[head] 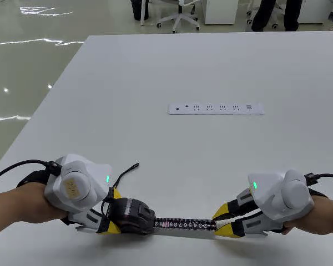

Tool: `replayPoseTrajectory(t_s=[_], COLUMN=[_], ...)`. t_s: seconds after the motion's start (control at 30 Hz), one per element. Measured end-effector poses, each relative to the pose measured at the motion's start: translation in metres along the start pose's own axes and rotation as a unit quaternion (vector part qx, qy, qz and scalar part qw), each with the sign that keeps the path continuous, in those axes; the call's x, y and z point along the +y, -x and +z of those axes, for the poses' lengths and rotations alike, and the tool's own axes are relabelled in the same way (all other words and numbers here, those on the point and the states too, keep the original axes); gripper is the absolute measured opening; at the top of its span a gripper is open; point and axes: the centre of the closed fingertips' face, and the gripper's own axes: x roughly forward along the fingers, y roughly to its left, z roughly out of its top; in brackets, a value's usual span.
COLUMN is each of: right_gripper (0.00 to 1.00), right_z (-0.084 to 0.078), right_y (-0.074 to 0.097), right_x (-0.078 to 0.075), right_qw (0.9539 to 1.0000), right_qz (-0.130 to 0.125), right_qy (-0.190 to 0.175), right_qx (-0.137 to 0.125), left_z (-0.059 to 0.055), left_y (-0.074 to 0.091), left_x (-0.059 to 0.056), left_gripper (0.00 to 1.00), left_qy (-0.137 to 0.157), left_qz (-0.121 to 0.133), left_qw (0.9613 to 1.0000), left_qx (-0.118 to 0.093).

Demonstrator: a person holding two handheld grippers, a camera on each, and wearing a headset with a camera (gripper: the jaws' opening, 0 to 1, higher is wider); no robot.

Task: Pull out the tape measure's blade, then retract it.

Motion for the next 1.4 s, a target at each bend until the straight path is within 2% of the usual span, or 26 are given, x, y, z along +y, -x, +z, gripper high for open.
replayPoseTrajectory(t_s=[1.4], right_gripper=[0.11], right_z=[-0.0064], right_y=[0.0094], right_x=[0.002], right_qw=[1.0], right_qz=[0.0], right_qy=[-0.007], right_qx=[-0.001], left_z=[-0.0003], left_y=[0.0], left_x=[-0.0002], left_gripper=[0.27], left_qy=[-0.001], left_qz=[-0.001], left_qw=[1.0], left_qx=[0.0])
